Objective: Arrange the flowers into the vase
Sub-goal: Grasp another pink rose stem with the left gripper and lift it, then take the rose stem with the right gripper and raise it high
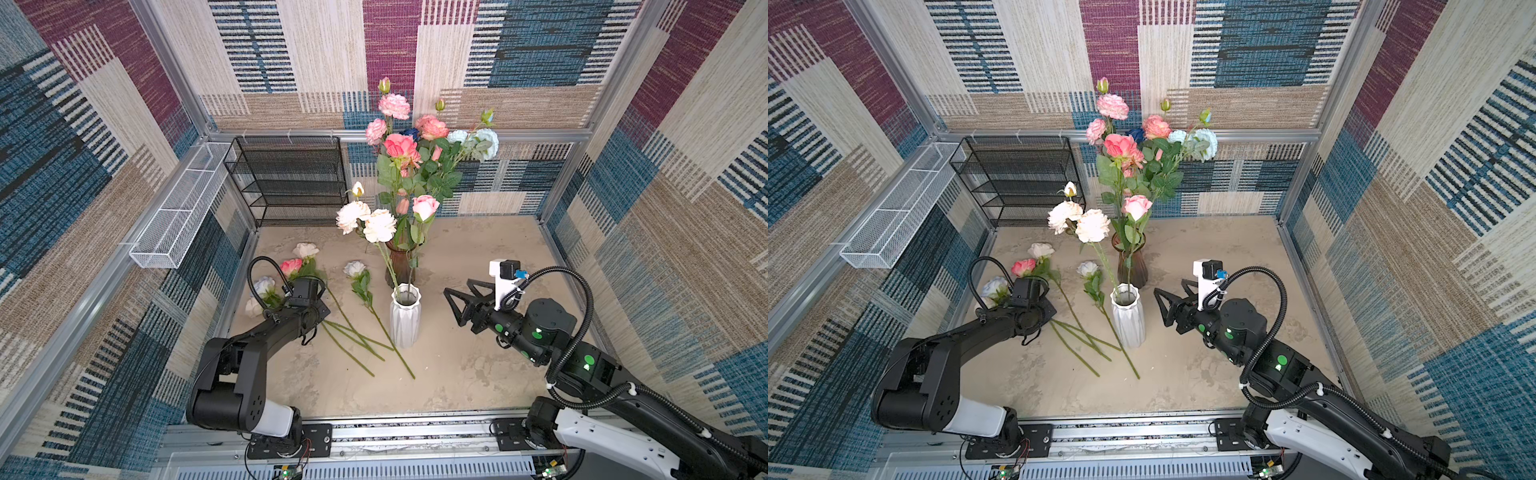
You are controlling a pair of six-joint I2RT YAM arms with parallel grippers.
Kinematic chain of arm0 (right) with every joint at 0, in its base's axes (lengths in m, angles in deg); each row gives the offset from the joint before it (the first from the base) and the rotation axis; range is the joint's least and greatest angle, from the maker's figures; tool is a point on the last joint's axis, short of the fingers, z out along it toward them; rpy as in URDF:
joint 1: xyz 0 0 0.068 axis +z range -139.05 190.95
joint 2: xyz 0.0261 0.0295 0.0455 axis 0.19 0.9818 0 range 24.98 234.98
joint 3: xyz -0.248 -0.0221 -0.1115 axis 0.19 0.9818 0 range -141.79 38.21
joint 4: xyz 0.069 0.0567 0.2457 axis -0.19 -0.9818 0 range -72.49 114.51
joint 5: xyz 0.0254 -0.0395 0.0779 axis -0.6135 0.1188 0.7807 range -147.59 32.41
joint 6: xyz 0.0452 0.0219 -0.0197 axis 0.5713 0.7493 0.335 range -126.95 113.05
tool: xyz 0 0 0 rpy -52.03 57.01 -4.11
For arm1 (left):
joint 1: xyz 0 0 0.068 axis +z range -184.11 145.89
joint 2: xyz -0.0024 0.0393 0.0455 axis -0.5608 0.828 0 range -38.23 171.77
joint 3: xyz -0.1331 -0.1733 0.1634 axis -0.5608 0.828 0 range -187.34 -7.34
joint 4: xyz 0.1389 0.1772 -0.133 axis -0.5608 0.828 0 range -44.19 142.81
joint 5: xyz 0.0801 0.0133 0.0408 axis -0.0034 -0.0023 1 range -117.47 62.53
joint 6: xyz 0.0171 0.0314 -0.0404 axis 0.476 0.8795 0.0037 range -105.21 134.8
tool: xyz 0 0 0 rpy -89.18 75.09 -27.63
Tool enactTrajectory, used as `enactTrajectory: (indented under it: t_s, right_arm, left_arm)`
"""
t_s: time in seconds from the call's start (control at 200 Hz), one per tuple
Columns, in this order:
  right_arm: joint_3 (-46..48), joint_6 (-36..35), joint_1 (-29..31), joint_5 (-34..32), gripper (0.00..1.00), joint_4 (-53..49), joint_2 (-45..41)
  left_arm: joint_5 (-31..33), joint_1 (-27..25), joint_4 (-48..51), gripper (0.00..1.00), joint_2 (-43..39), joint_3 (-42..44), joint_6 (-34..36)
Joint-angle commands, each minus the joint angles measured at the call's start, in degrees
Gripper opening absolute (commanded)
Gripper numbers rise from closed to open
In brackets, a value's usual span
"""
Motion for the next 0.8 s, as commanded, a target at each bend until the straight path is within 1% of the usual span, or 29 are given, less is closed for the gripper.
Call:
enactTrajectory:
  t_s: [0.0,0.16,0.28,0.396,0.491,0.621,0.671,0.716,0.796]
  right_arm:
    - [-0.87,-0.47,0.03,-0.55,0.83,0.26,0.14]
    - [-1.34,-0.47,0.03,-0.3,0.83,0.26,0.06]
    - [-2.07,-0.74,0.04,-0.01,0.83,0.26,0.11]
    - [-2.56,-1.21,0.03,0.35,0.83,0.49,0.06]
    - [-3.12,-1.62,0.03,1.45,0.83,0.96,0.14]
    - [-4.76,-2.43,0.03,3.73,0.83,1.59,0.36]
    - [-5.35,-2.83,0.04,5.75,0.83,2.22,0.48]
    - [-5.94,-3.45,0.0,8.51,0.83,2.98,0.73]
    - [-7.56,-4.73,0.04,15.51,0.8,4.21,2.51]
  left_arm:
    - [0.76,0.04,0.61,0.0,-3.4,0.18,-0.21]
    - [0.48,-0.05,4.6,0.0,-13.21,0.46,-0.47]
    - [-0.05,-0.05,9.39,0.0,-23.03,-0.38,0.29]
    - [-1.03,-0.04,13.92,0.0,-32.69,-2.85,1.06]
    - [-2.8,-0.04,17.26,0.0,-39.19,-6.69,1.83]
    - [-7.45,-0.05,19.99,0.0,-44.47,-13.97,4.47]
    - [-11.0,-0.05,19.82,0.0,-45.73,-16.47,5.88]
    - [-13.86,-0.05,19.68,0.0,-46.7,-18.57,7.07]
    - [-18.89,-0.05,17.9,0.0,-48.62,-21.12,8.9]
